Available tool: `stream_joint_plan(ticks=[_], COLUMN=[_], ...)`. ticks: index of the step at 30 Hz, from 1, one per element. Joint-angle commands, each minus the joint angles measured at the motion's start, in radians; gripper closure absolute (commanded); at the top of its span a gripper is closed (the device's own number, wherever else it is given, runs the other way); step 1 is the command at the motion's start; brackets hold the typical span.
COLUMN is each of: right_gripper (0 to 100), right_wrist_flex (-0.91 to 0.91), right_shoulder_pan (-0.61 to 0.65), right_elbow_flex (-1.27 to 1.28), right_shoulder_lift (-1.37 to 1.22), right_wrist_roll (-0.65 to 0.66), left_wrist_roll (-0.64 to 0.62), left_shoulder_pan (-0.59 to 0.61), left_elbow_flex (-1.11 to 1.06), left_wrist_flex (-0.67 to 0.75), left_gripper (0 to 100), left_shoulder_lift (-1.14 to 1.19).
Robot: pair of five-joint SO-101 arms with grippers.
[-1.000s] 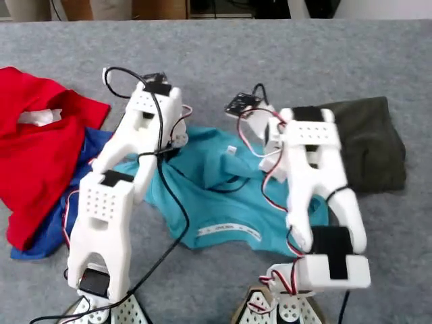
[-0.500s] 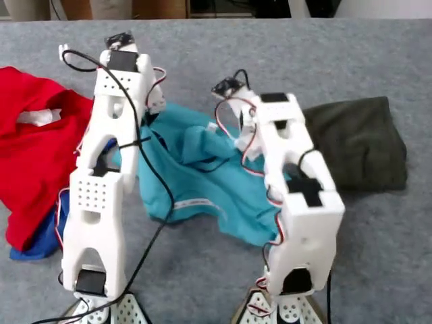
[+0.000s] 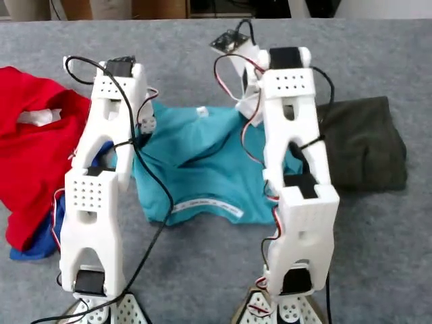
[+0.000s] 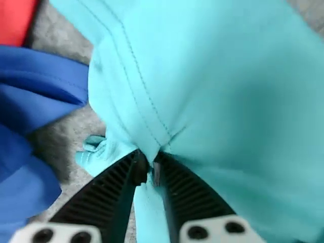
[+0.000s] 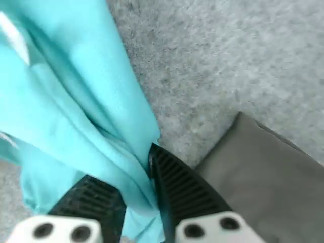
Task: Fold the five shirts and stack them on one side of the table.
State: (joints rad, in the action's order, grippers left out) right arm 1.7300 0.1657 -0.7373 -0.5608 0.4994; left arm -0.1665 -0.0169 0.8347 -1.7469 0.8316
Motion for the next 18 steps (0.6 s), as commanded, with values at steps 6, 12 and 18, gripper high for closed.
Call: stream_joint_plan(ticks=[6, 12, 18], right_gripper=[99.7, 99.7, 99.7], right_wrist_flex=[-0.046, -0.169, -0.411], right_shoulder_pan=[0.01, -0.015, -0.084], right_elbow_flex=[0.05, 0.173, 0.349], right_shoulder_lift=[-0.097, -0.205, -0.213], right_wrist_roll=[0.081, 0.1, 0.002], left_wrist_roll=[-0.143, -0.258, -0.377], left_shoulder_pan=[-0.028, -0.147, -0.236], left_elbow_flex=[-0.003, 0.006, 0.011], left_wrist_flex=[-0.014, -0.011, 0.091], left_gripper=[73, 74, 75], left_shoulder_lift=[-0.171, -0.291, -0.203])
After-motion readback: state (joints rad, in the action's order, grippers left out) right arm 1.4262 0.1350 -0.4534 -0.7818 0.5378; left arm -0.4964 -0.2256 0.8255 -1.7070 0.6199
